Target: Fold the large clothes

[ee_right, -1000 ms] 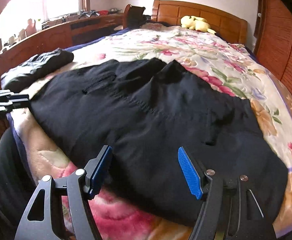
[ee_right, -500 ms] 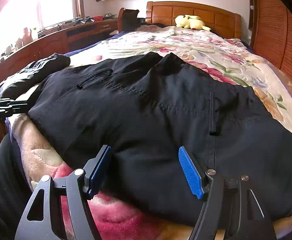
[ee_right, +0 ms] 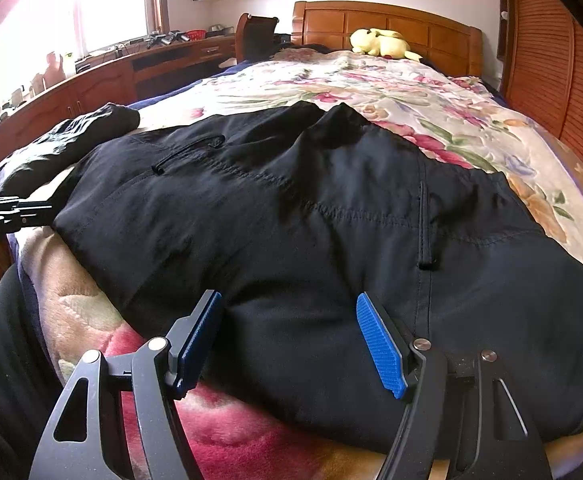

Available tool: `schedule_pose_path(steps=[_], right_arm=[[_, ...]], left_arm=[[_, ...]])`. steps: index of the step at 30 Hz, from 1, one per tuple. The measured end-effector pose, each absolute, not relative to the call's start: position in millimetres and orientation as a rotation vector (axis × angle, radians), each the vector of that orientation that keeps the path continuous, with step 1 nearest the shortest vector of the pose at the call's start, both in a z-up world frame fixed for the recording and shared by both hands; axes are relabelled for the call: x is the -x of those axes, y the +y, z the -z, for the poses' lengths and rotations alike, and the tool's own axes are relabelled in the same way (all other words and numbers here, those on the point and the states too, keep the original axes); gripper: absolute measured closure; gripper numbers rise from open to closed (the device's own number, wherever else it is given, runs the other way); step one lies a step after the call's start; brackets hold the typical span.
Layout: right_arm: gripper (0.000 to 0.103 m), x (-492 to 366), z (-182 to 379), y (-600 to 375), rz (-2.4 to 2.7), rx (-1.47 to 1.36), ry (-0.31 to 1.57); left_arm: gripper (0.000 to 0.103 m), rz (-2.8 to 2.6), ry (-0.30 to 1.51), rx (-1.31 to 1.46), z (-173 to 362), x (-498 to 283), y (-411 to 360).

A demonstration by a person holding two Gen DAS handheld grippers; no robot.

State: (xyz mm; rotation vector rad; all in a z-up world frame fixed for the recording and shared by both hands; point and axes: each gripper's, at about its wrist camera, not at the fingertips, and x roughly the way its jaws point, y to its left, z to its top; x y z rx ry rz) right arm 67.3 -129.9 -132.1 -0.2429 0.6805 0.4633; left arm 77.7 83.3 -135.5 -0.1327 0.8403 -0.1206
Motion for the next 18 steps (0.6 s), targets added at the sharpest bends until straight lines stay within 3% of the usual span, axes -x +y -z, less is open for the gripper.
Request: schedule_pose_path(steps=[12, 18], right_arm=[[0.032, -66, 137, -132, -0.467, 0.238, 0.664], [0.032, -65, 139, -134, -0.472, 0.228, 0.654]], left_arm=[[0.073, 0.156, 0.836, 0.243, 142, -87, 94], [0.094, 0.164, 0.814, 0.173, 131, -87, 84]])
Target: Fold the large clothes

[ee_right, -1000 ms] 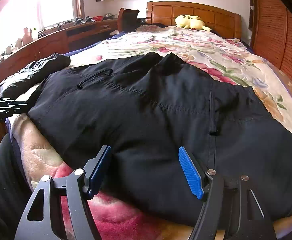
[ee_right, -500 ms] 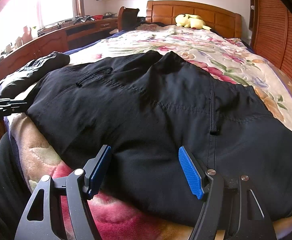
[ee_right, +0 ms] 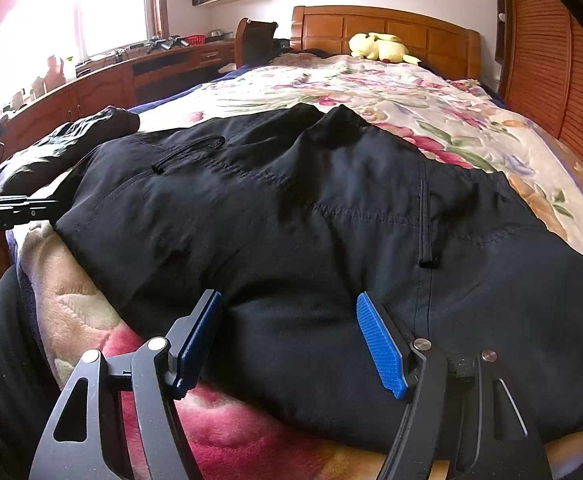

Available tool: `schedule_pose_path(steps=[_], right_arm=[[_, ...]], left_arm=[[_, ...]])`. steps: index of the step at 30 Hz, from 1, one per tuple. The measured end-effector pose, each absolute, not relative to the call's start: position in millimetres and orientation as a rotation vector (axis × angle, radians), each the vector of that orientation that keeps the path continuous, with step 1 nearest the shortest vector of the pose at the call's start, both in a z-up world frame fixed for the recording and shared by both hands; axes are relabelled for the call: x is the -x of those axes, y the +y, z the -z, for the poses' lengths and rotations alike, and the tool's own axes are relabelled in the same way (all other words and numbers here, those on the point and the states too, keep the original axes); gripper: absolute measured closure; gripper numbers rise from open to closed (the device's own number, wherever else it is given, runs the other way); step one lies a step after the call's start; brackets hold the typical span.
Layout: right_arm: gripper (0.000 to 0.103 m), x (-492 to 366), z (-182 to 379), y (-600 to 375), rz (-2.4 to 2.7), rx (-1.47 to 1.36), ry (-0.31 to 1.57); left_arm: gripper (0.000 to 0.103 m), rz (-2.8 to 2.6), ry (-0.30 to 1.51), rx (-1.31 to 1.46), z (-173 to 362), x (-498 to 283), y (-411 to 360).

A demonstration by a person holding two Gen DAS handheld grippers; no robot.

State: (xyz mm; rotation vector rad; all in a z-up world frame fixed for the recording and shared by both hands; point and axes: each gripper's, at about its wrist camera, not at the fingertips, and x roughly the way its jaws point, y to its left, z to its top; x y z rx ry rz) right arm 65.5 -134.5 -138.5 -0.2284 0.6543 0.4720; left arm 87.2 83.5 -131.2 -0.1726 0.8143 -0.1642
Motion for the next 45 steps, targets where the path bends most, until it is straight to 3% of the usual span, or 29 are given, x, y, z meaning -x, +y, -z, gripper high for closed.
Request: schedule_pose_path(steps=[9, 17, 24, 32, 36, 45], right_arm=[[0.032, -65, 134, -136, -0.481, 0.231, 0.67], [0.032, -53, 106, -185, -0.39, 0.199, 0.647], [0.032, -38, 92, -264, -0.185, 0.188, 0.637], [0.032, -14, 85, -333, -0.066, 0.092, 0.64], [0.032, -8, 85, -340, -0.061, 0.082, 0.637], [0.032, -8, 73, -333, -0.11, 0.072, 0.593]], left_arm=[[0.098, 0.249, 0.625, 0.138, 52, -105, 52], [0.098, 0.44, 0.544, 0.039, 0, -150, -36], [0.099, 0.667, 0.594, -0.013, -2, -177, -138], [0.1, 0.842, 0.735, -0.09, 44, -175, -240], [0.1, 0.777, 0.756, -0.163, 60, -169, -252], [0.097, 0.698, 0.705, -0.14, 37, -163, -224]])
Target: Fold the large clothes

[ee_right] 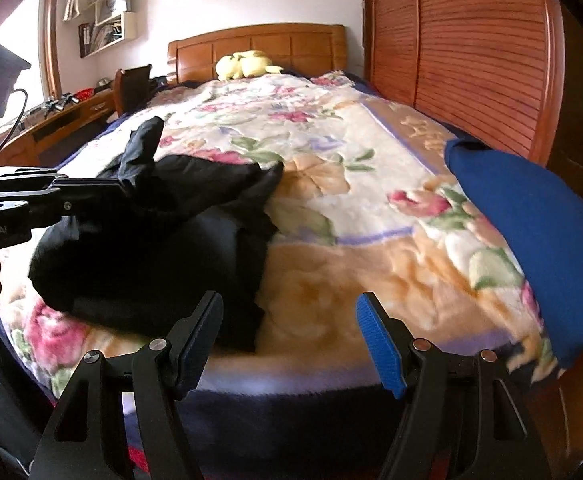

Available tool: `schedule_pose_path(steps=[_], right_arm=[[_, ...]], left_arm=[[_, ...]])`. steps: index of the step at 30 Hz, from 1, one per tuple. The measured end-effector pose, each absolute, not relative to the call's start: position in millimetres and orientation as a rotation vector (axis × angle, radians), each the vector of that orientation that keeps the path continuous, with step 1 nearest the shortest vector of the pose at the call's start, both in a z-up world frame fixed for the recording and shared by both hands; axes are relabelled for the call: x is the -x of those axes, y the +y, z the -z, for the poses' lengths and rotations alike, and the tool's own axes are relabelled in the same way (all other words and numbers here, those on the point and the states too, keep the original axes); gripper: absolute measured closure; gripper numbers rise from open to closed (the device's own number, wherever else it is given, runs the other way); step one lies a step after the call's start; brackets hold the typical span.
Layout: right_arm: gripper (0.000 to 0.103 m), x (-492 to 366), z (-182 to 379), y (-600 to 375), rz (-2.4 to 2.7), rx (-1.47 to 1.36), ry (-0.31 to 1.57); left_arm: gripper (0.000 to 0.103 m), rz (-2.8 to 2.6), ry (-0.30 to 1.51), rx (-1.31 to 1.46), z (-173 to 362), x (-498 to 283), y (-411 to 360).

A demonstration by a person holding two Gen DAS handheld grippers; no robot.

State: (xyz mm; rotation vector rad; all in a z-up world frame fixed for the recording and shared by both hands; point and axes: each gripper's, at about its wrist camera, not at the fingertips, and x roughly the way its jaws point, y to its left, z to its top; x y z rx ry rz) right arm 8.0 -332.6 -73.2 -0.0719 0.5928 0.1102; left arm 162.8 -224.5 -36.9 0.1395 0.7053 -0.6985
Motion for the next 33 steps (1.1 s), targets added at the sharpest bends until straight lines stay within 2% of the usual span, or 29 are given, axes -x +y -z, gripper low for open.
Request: schedule_pose_path(steps=[4, 6, 10, 18, 33], right_arm=[[0.032, -8, 60, -325, -0.134, 0.082, 0.561], [0.032, -10, 52, -319, -0.152, 0.079, 0.544], [0.032, -16, 36, -304, -0.197, 0.077, 0.508], [0.032, -40, 20, -257, -0.295, 0.128, 0.467], [0.032, -104, 72, -232, -0.387, 0.124, 0.653]], left_arm=[[0.093, 0.693, 0.68, -0.1, 23, -157, -200], [0.084, 0.684, 0.671, -0.082, 17, -154, -186], [0.077, 0.671, 0.651, -0.034, 5, -146, -158], [0.076, 0.589, 0.607, -0.002, -6, -136, -107], [0.076, 0.377, 0.713, 0.009, 56, -148, -44]])
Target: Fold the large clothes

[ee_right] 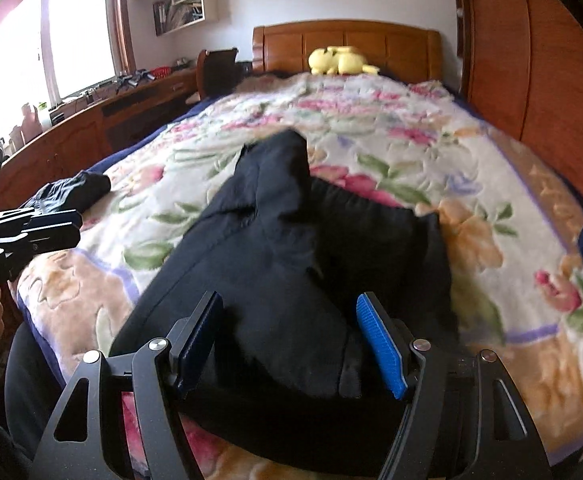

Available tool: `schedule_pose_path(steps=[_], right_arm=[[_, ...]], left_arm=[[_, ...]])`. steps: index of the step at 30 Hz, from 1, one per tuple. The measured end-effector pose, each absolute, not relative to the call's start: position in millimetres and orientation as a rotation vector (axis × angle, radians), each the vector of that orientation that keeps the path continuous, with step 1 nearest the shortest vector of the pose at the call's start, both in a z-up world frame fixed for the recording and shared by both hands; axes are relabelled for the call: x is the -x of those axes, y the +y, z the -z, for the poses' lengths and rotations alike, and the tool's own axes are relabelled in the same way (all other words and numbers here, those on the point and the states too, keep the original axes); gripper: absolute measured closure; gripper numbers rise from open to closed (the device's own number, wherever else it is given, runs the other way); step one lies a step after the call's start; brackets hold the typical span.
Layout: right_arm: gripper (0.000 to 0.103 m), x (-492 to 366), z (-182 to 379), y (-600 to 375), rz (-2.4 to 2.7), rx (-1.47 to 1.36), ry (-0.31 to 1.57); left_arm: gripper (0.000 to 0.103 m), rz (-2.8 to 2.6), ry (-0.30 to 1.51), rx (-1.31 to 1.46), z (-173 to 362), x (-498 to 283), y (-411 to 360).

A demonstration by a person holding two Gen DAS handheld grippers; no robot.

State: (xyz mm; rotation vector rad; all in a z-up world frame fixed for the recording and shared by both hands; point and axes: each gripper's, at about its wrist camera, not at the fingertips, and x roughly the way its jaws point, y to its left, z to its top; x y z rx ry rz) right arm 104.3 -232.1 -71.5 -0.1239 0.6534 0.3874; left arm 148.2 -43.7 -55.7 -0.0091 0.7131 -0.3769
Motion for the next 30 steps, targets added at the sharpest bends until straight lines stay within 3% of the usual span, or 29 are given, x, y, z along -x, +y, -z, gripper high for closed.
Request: schedule_pose_path(steps=[13, 16, 18, 21, 30], right_arm=[[0.032, -110, 80, -227, -0.419, 0.145, 0.68], [0.045, -107, 81, -229, -0.429, 0.144, 0.682], [0.071, -107, 81, -232, -0.435, 0.147, 0.681], [0.089, -100, 73, -240, -0.43, 0.136, 0.635], [0.092, -58, 39, -291, -0.316, 0.105, 0.507]], left_arm=[[0.076, 0.378, 0.77, -0.015, 76, -147, -45], [0.076, 0.381, 0.775, -0.01, 79, -150, -44], [0.076, 0.377, 0.778, 0.002, 81, -155, -44], [0.076, 0.378, 0.783, 0.016, 84, -161, -47], [0.076, 0.416, 0.769, 0.019, 80, -172, -62]])
